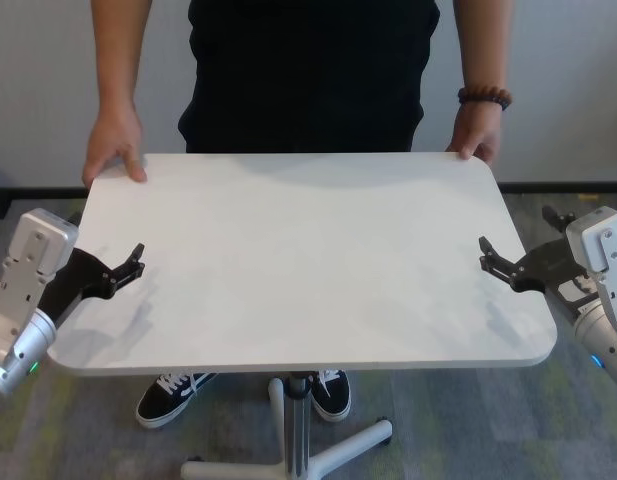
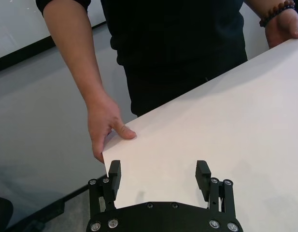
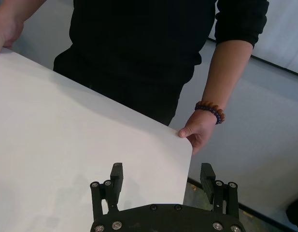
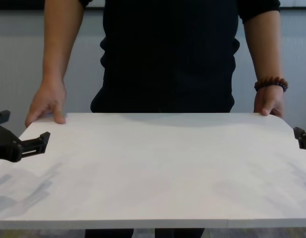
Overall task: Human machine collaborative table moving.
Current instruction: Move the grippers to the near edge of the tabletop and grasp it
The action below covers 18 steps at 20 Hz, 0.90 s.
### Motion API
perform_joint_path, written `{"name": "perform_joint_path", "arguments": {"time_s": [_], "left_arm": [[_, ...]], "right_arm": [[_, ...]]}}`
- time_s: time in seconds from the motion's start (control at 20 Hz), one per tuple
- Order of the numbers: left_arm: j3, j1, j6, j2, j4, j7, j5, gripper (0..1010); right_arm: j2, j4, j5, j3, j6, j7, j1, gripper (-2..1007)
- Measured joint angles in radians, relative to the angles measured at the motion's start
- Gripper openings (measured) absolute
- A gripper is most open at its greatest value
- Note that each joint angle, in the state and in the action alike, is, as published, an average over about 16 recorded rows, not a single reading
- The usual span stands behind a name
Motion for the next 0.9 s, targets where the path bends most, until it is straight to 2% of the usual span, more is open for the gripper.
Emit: {"name": "perform_joint_path", "arguments": {"time_s": [0.9], "left_arm": [[0.0, 0.0, 0.0, 0.0, 0.0, 0.0, 0.0, 1003]], "right_arm": [[0.0, 0.0, 0.0, 0.0, 0.0, 0.0, 0.0, 1001]]}}
